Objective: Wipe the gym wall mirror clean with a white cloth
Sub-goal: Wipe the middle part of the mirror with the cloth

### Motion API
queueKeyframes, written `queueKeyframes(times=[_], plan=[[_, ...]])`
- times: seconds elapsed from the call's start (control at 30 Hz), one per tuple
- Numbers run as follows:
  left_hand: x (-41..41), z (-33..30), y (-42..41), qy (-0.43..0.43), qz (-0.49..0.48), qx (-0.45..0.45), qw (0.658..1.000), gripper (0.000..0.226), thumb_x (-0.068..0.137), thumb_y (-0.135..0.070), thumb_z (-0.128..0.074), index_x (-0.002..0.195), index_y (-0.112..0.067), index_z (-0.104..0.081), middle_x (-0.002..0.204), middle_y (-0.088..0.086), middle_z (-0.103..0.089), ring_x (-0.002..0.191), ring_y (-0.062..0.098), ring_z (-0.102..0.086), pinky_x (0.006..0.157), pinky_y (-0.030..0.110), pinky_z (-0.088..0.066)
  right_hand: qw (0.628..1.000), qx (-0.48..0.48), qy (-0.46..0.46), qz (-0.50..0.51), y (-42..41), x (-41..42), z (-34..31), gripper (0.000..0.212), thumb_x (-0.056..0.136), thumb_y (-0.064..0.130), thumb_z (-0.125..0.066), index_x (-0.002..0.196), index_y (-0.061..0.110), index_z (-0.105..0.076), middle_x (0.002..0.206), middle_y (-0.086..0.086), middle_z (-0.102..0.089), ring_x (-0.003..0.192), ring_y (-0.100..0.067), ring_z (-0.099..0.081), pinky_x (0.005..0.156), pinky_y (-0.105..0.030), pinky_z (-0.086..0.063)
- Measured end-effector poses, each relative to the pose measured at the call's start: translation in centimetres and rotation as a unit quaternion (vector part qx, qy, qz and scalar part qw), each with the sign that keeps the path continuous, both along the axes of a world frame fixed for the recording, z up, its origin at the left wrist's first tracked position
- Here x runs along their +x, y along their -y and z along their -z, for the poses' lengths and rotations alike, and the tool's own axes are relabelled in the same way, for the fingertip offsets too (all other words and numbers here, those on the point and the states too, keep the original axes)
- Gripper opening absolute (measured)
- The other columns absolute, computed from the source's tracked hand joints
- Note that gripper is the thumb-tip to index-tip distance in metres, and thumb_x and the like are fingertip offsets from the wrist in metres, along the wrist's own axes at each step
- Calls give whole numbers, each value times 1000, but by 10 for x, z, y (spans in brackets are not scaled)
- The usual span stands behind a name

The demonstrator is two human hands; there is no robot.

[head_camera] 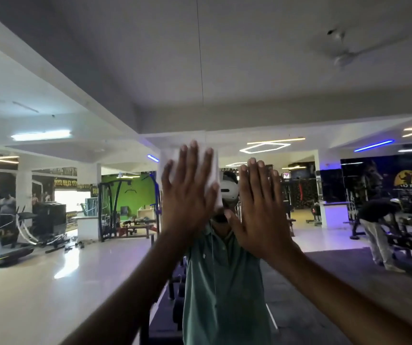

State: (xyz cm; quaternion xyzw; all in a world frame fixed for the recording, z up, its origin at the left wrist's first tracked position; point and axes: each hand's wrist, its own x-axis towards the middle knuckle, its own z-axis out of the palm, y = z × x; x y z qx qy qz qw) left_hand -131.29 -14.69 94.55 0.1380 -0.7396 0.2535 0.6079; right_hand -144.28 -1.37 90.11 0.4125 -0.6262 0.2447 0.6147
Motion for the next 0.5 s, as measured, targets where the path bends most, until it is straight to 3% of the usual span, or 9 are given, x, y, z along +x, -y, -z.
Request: queueKeyframes(times=[0.13, 0.27, 0.4, 0.47, 0.5], plan=[[14, 95, 5, 49, 1, -11, 999, 65, 109, -45, -34, 169, -25, -18, 177, 6, -7, 164, 25, -6, 126, 54, -21, 1000, 4, 19, -15, 1, 8, 50, 85, 103, 44, -51, 165, -3, -16, 174, -24, -4, 163, -39, -2, 128, -66, -14], [26, 85, 18, 72, -4, -32, 997, 64, 109, -49, -32, 168, -26, -21, 177, 7, -10, 163, 24, -9, 127, 53, -20, 998, 19, 53, -14, 2, 17, 90, 87, 102, 48, -50, 165, -3, -17, 174, -25, -7, 163, -39, -3, 129, -64, -12], [30, 29, 31, -42, -35, 60, 997, 65, 110, -51, -26, 169, -28, -14, 177, 7, -4, 164, 23, -2, 129, 48, -11, 998, 31, 54, 0, 0, 21, 95, 88, 101, 50, -47, 165, -2, -16, 174, -25, -6, 163, -40, -3, 129, -62, -11], [17, 43, 14, -102, -31, 119, 987, 65, 110, -48, -26, 169, -27, -11, 177, 8, -3, 164, 25, -1, 129, 49, -10, 998, 38, 59, -1, 0, 21, 100, 89, 101, 49, -49, 165, -2, -15, 174, -25, -5, 163, -40, -2, 130, -61, -8], [9, 60, 4, -89, -26, 112, 989, 65, 110, -46, -28, 169, -26, -12, 177, 9, -4, 164, 26, -3, 129, 51, -11, 997, 39, 61, -3, 1, 21, 106, 90, 100, 49, -51, 165, -2, -15, 174, -25, -5, 163, -40, -2, 130, -60, -7]])
